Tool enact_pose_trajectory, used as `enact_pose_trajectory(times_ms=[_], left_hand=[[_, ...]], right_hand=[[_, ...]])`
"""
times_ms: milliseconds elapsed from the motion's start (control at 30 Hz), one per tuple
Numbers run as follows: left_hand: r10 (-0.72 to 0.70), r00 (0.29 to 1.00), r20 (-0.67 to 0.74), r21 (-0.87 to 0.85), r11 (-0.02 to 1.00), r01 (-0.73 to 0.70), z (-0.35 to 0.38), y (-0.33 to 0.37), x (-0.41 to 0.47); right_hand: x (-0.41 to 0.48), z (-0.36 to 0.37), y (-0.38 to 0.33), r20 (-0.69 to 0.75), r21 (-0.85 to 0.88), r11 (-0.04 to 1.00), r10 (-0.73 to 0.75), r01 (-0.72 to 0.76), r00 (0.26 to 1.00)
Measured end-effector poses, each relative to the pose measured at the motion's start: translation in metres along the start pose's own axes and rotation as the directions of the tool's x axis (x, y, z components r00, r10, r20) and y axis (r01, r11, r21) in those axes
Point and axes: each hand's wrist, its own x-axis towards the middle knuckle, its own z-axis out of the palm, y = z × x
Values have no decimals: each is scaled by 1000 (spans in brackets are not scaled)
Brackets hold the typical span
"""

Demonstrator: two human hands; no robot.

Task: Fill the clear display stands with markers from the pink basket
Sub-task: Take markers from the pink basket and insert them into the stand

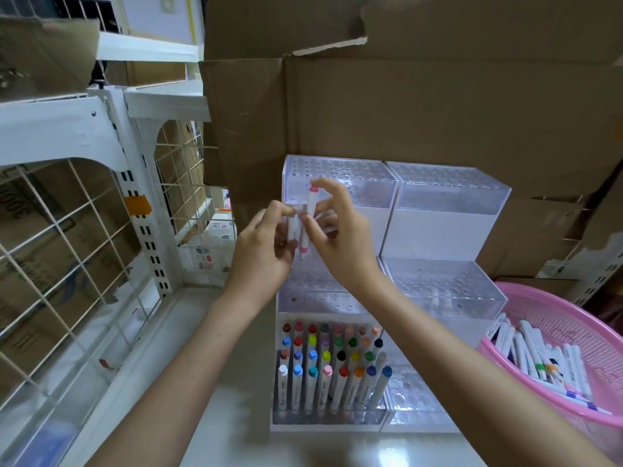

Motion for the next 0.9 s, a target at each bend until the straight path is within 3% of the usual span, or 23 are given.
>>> enact_pose_trajectory(times_ms=[167, 367, 767, 900], left_hand=[[-70, 997, 33, 30, 997, 69, 3, -4, -4], [-41, 998, 53, 65, 997, 38, 4, -8, -4], [19, 994, 105, 130, 991, -32, -2, -4, -6], [30, 996, 88, 134, 990, -42, -1, -5, -8]], right_hand=[[0, 0, -3, 43, -52, 999, -5, 7, 999], [0, 0, -2, 58, -78, 997, -6, 11, 998], [-1, -3, -2, 127, 48, 994, 91, -97, 988], [-2, -2, 2, 135, -59, 997, 59, -51, 989]])
